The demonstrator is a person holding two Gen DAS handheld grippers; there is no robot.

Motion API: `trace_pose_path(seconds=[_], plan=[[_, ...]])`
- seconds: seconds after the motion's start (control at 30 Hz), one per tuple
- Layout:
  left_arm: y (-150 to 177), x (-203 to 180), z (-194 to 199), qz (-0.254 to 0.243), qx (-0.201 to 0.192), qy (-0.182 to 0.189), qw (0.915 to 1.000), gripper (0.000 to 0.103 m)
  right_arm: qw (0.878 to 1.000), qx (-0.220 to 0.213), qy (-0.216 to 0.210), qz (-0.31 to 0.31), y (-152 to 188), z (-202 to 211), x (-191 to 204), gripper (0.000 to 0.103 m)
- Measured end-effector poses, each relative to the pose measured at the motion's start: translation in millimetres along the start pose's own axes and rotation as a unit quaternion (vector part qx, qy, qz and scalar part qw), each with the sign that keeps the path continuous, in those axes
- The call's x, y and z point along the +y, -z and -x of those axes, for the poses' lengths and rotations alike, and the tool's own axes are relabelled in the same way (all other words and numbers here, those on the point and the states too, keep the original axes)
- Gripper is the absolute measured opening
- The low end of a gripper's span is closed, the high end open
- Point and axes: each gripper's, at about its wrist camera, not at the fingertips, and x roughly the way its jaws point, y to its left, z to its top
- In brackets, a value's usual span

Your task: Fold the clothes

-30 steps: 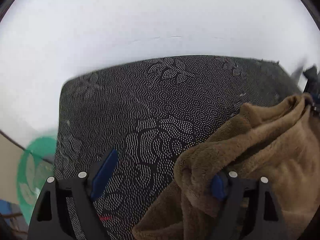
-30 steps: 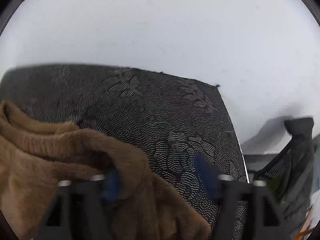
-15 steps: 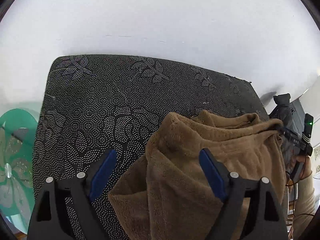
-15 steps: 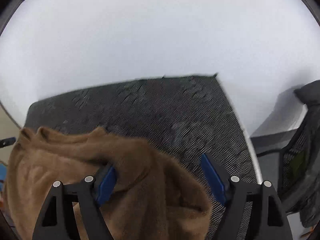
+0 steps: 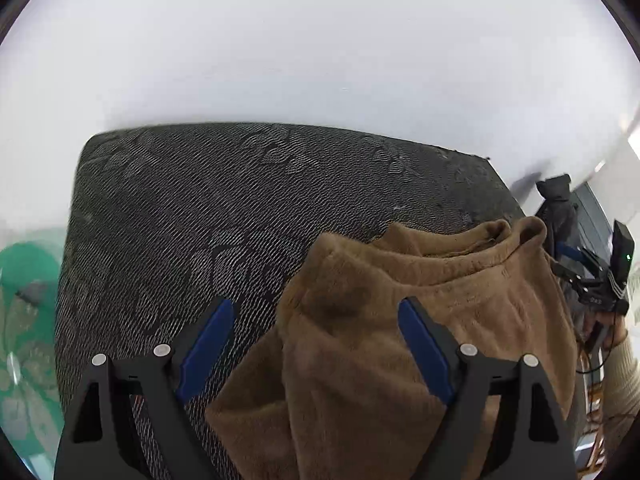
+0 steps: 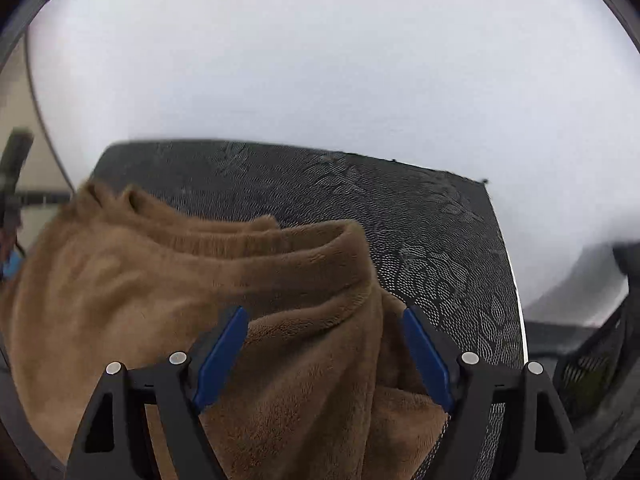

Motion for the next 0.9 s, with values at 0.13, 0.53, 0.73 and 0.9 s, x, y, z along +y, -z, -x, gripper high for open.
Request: trace_pose_path(seconds=[0.13,0.53,0.73,0.9], plan=[[-4,-3,-17,-0.017,0.021,0.001,0.9996,0.088,0.999,-0.003,0.021,0.035,-10,-19,1,0.081],[1,-28,-43,-0.073,0.041,0.022,0.9962,0.034,0.999,0.022,-0.032,0.017,-14,-58,3,0.021],[-14,-32,-8,-0.046,-0.031,0.019,0.9983,0.018,0.998,-0.067,0.011,-0.013,-37,-9,-4,0.018],[-16,-48,-18,-0.076,-0.040,-0.043,0.9954,0.018,0.996,-0.067,0.055,-0.018,-52,-27,8,0.018]])
